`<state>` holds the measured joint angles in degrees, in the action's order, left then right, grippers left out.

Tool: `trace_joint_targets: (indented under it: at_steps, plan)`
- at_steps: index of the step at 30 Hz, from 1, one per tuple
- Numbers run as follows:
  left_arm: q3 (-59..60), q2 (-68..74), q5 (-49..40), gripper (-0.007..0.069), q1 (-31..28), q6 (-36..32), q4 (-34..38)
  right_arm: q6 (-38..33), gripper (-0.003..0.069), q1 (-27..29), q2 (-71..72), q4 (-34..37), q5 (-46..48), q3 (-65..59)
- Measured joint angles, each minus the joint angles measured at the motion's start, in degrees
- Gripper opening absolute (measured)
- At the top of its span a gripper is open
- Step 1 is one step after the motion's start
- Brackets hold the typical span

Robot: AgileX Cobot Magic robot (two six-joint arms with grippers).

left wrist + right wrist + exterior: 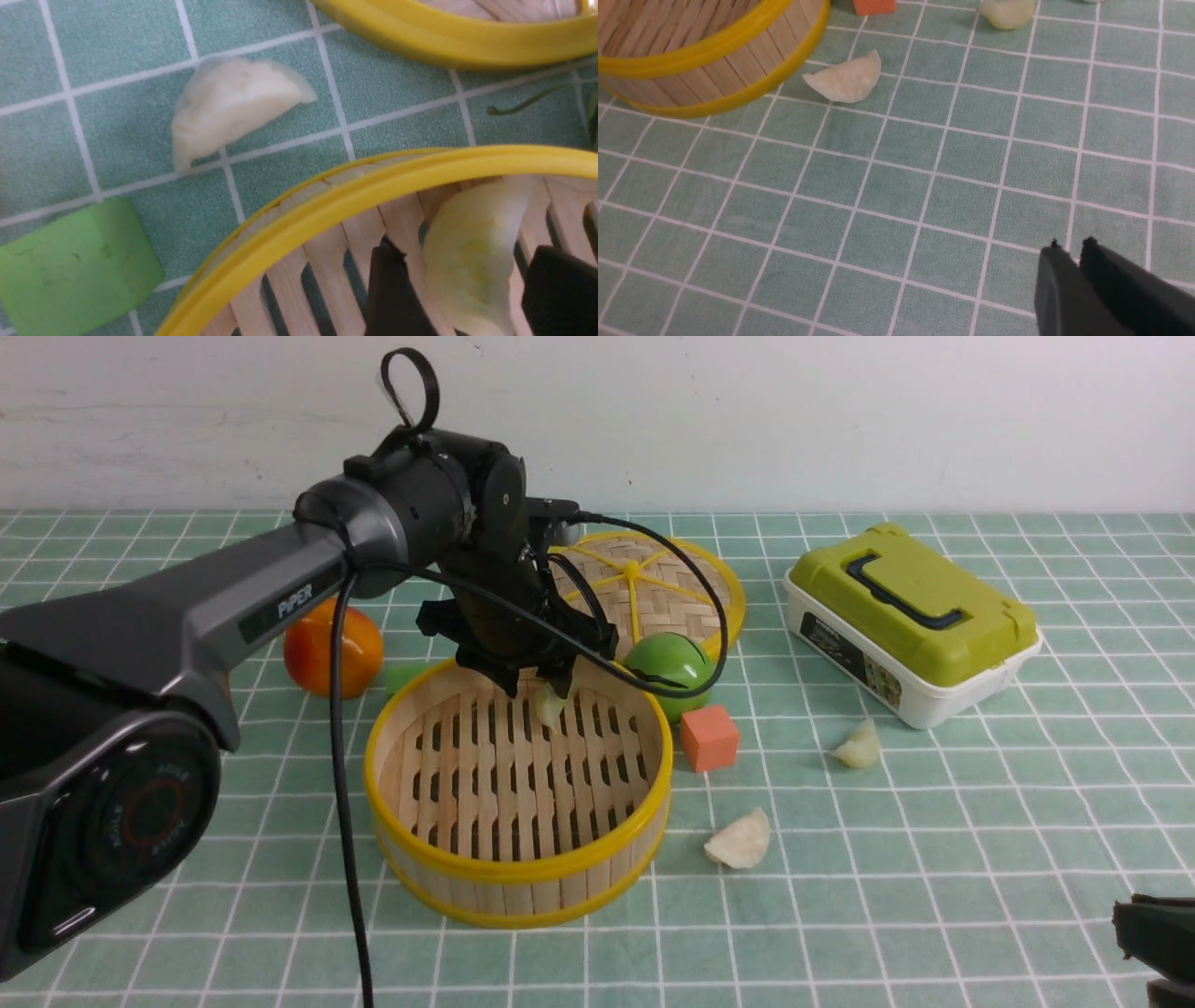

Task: Put the dumplings into the steamer on the table with the blue tablecloth.
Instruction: 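Reach for and grasp a dumpling on the table with the left gripper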

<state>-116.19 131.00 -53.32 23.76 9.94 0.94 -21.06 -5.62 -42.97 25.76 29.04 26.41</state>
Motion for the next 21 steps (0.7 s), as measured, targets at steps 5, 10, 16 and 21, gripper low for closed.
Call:
trace_joint_targets:
  at_steps: [5, 10, 16, 21]
  plan:
    - [0.0, 1.7, 0.0, 0.0207, 0.0, -0.6, 1.3, 0.0, 0.0074, 0.0, 0.0, 0.2, 0.2, 0.0]
    - [-0.5, 1.6, -1.6, 0.0183, 0.0, -0.6, 1.4, 0.0, 0.0077, 0.0, 0.0, 0.5, 0.4, 0.0]
    - [-2.0, -1.1, -11.9, 0.0183, 0.0, -0.6, -0.9, 0.0, 0.008, 0.0, 0.0, 0.5, 0.4, 0.0]
    - [-2.2, -1.7, -16.3, 0.0183, -1.1, 3.0, -3.6, 0.0, 0.0083, 0.0, 0.0, 0.6, 0.4, 0.0]
